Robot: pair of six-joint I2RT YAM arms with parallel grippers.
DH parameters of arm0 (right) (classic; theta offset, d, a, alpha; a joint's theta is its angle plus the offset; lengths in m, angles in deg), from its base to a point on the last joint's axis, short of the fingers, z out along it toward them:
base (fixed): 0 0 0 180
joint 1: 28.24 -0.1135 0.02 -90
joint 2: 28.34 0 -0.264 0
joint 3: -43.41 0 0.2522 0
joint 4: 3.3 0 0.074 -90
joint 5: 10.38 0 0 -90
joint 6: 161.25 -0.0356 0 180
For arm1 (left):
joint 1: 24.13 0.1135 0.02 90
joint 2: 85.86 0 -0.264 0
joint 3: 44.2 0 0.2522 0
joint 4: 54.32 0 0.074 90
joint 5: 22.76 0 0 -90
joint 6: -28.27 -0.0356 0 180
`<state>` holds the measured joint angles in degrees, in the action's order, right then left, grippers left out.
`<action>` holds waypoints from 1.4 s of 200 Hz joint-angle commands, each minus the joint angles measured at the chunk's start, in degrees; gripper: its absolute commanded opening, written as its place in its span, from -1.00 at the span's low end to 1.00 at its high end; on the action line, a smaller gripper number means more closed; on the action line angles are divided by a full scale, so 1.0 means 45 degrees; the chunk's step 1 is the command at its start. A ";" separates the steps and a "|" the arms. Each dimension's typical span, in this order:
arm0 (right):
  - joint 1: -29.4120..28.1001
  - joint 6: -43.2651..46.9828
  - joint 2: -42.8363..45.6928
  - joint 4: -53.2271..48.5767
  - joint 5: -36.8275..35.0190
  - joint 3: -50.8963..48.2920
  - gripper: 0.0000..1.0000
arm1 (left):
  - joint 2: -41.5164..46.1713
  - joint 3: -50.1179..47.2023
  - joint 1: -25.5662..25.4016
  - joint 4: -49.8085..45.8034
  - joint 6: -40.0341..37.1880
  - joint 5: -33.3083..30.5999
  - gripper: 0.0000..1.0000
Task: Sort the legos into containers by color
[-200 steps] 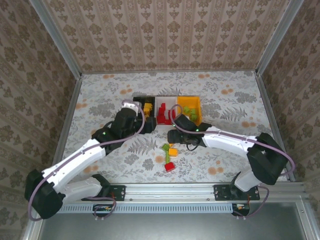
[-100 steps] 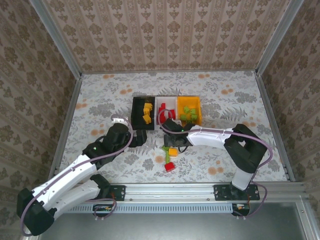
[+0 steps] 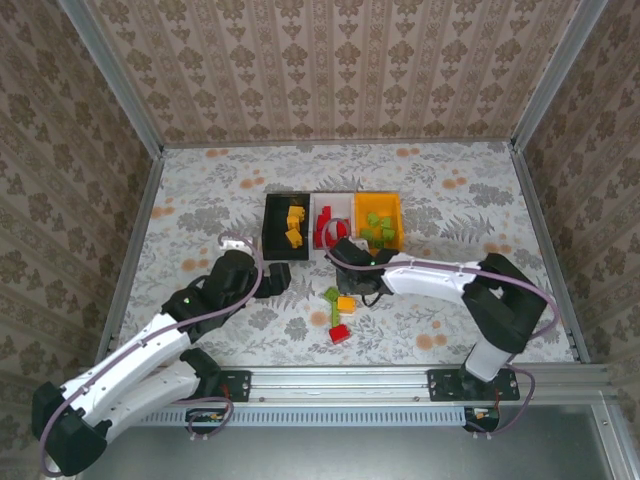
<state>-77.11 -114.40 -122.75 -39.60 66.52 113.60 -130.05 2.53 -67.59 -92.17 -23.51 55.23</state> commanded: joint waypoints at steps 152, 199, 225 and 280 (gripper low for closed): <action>0.0758 0.2441 -0.7055 -0.0072 0.2092 1.1384 -0.38 | 0.2175 -0.1368 0.0188 -0.1259 0.1703 0.0169 0.99; 0.0877 0.2520 -0.6947 0.0097 0.2463 1.1615 0.33 | 0.2209 -0.1350 0.0188 -0.1233 0.1634 0.0469 1.00; 0.0865 0.2392 -0.5315 0.0743 0.2299 0.9904 0.40 | 0.2084 -0.1317 0.0183 -0.0996 0.1501 0.0627 0.99; 0.0800 0.1132 -0.0841 0.0446 0.1259 0.4320 0.46 | 0.1573 -0.1387 0.0185 -0.0265 0.1439 0.0738 1.00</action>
<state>-73.19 -105.62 -134.53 -36.06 76.05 140.98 -122.27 -3.11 -66.80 -95.43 -17.30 57.81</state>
